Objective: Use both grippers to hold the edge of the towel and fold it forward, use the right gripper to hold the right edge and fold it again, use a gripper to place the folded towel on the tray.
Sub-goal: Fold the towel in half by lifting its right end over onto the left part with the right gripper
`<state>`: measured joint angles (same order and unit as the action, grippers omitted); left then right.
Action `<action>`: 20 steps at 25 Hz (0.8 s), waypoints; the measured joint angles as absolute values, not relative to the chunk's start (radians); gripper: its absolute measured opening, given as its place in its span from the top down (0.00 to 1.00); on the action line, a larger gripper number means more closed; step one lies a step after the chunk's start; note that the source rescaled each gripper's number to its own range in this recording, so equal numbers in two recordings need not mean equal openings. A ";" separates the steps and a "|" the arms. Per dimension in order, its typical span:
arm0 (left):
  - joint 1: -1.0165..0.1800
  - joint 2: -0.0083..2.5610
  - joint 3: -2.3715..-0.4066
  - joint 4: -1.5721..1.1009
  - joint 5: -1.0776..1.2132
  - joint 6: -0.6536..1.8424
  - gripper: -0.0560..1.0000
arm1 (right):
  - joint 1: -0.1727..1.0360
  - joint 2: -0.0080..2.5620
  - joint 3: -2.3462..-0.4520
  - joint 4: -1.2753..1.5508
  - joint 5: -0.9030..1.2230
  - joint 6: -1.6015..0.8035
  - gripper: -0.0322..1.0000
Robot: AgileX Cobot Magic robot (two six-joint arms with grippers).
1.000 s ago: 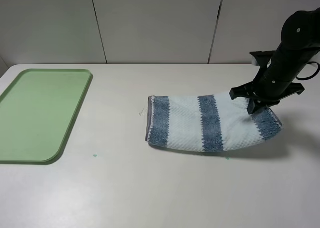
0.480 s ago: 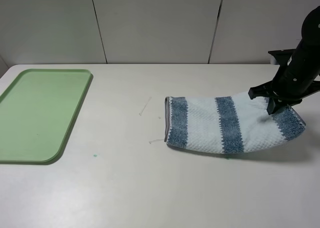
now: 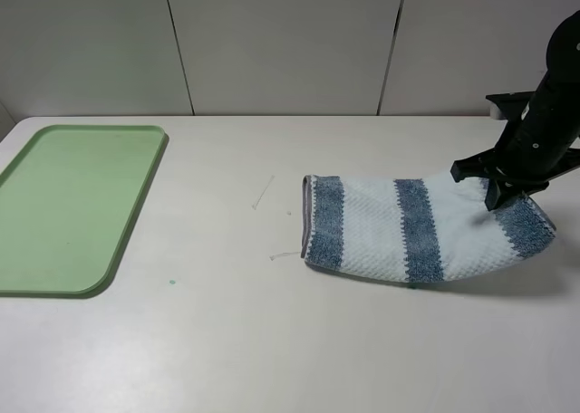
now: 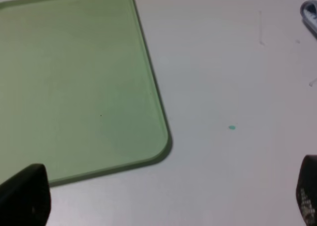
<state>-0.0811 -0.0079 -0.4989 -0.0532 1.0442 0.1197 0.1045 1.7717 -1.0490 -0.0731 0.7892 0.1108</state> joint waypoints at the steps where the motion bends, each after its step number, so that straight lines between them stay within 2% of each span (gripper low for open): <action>1: -0.081 -0.008 -0.499 -0.053 1.044 0.120 0.00 | 0.113 1.770 -1.049 -0.072 0.789 0.111 0.88; 20: -0.080 -0.008 -0.499 -0.053 1.044 0.120 0.00 | 0.280 1.663 -1.050 0.041 0.755 0.111 0.88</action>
